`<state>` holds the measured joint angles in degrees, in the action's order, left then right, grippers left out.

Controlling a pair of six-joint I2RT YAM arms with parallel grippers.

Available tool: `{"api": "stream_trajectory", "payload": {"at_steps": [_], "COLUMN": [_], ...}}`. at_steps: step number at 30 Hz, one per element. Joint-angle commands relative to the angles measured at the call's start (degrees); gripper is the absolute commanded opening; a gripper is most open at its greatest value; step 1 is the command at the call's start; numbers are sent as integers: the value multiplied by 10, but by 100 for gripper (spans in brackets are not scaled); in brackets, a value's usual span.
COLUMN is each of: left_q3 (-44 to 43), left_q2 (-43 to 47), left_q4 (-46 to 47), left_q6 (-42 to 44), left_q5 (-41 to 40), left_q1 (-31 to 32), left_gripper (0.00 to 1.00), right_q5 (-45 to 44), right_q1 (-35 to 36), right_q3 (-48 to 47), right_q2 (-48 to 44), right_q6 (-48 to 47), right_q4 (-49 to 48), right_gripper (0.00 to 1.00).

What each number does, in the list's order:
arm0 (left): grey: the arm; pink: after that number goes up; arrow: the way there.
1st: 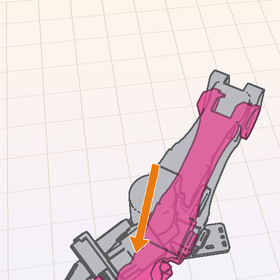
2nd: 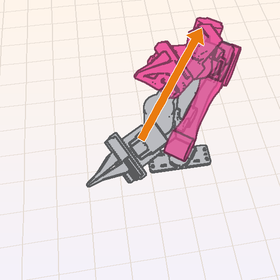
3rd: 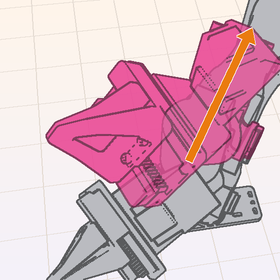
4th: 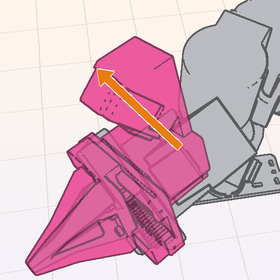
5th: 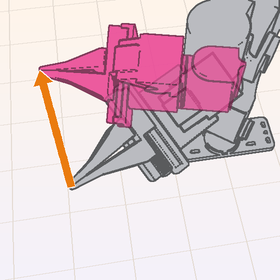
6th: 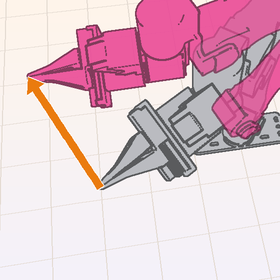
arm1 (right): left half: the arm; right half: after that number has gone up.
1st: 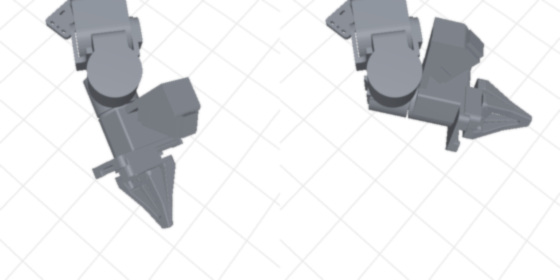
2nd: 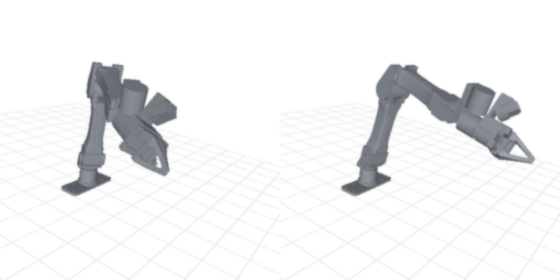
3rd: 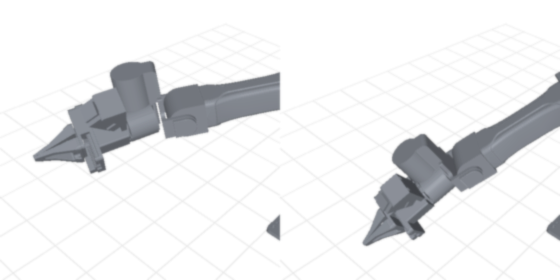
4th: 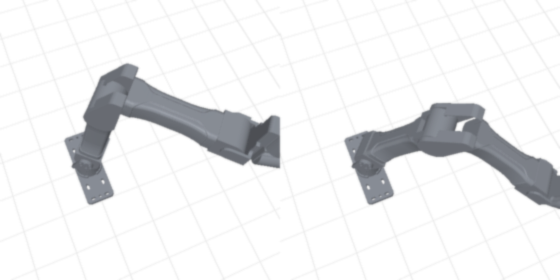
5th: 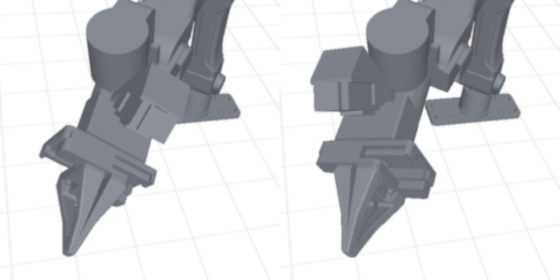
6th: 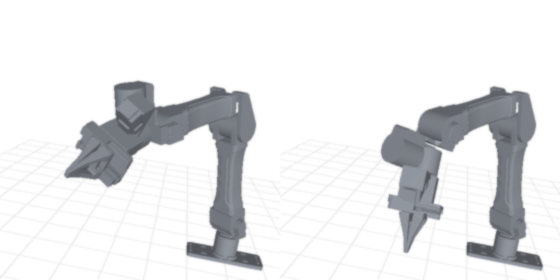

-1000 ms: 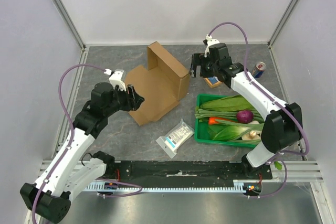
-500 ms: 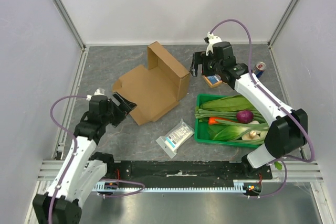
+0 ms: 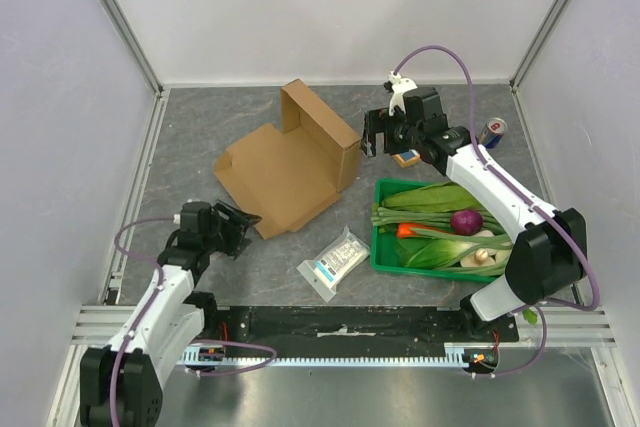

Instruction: Fold the paper box

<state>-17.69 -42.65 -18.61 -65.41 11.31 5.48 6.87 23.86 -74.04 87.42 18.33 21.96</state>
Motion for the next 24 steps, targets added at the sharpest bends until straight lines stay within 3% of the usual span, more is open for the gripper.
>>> {"api": "stream_trajectory", "payload": {"at_steps": [1,3,8,12,20,24], "left_q3": [47,59,56,52,30,-7], "left_q2": [-47,-67,-117,-154,-174,-132], "left_q4": [162,226,287,332,337,279], "left_q6": [-70,-69,-34,-14,20,69], "left_q5": [16,5,-30,-14,4,-8], "left_q1": [-4,-4,-4,-4,-5,-5], "left_gripper": [69,55,43,33,11,3], "right_q5": [22,23,24,24,96,168], "right_q1": [3,4,3,3,-5,-17], "right_q3": [-2,-1,6,-16,-98,-148], "right_q2": [-22,-23,-14,6,88,150], "right_q6": [-13,-13,-14,-14,-5,3], "right_q4": [-5,-8,-19,-33,-70,-89], "right_gripper": [98,98,98,98,98,95]}}
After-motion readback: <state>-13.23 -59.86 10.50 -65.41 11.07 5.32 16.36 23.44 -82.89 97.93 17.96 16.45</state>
